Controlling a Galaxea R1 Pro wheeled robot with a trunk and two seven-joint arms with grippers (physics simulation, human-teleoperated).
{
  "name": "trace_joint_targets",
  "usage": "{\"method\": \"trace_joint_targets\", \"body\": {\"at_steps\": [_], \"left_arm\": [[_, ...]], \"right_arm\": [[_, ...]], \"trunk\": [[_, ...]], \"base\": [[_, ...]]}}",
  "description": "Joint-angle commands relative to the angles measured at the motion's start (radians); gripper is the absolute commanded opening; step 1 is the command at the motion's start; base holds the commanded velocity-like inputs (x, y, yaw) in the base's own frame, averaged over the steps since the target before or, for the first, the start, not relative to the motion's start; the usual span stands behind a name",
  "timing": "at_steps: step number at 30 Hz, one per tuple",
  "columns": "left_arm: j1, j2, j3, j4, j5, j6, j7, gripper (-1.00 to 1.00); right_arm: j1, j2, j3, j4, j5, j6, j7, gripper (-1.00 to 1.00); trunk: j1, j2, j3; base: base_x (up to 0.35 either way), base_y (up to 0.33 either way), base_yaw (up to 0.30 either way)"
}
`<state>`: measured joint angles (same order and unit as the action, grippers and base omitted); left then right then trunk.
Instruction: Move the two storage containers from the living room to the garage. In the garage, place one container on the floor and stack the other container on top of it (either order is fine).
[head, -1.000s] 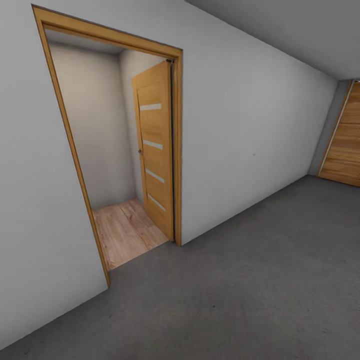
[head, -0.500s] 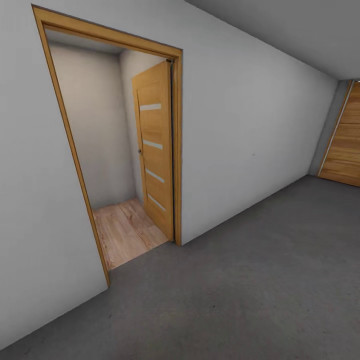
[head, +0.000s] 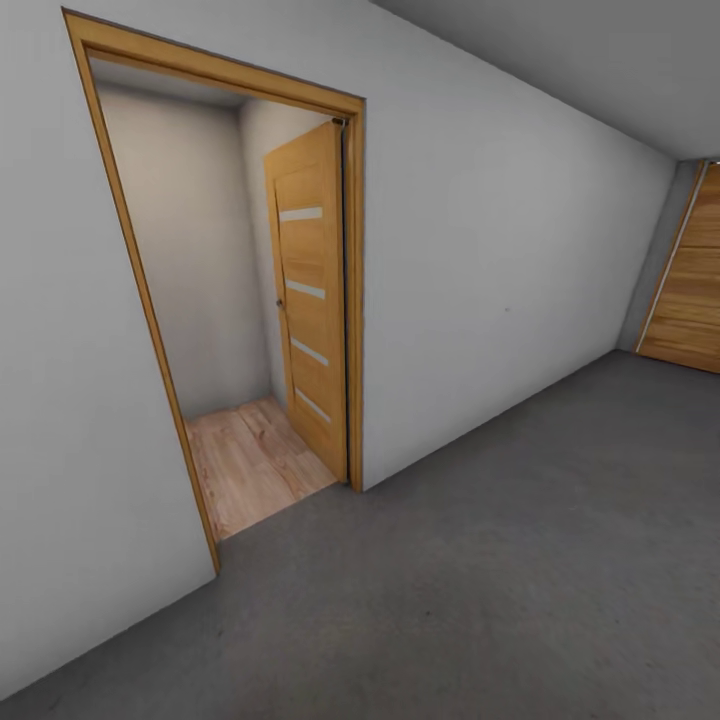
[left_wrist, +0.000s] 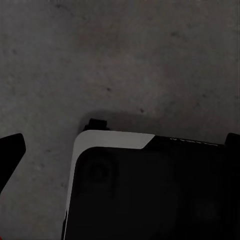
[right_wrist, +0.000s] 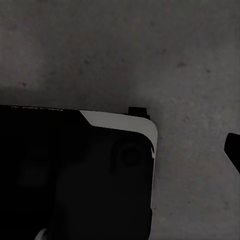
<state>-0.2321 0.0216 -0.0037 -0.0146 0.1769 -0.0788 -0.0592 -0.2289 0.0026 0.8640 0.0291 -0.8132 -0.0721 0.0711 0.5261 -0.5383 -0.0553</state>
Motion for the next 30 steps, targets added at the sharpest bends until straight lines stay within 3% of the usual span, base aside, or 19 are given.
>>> {"method": "trace_joint_targets", "body": {"at_steps": [1, 30], "left_arm": [[-0.001, 0.0, -0.001, 0.001, 0.008, -0.003, -0.006, 1.0], [-0.001, 0.001, -0.004, 0.001, 0.007, -0.001, -0.005, 1.0]], "right_arm": [[-0.001, 0.001, 0.007, 0.003, -0.011, -0.005, 0.007, 1.0], [0.004, 0.001, 0.007, 0.003, -0.007, -0.009, 0.007, 1.0]], "trunk": [[0.001, -0.002, -0.002], [0.001, -0.002, -0.002]], "base": [[0.139, 0.0, 0.0], [0.311, 0.0, 0.0]]}}
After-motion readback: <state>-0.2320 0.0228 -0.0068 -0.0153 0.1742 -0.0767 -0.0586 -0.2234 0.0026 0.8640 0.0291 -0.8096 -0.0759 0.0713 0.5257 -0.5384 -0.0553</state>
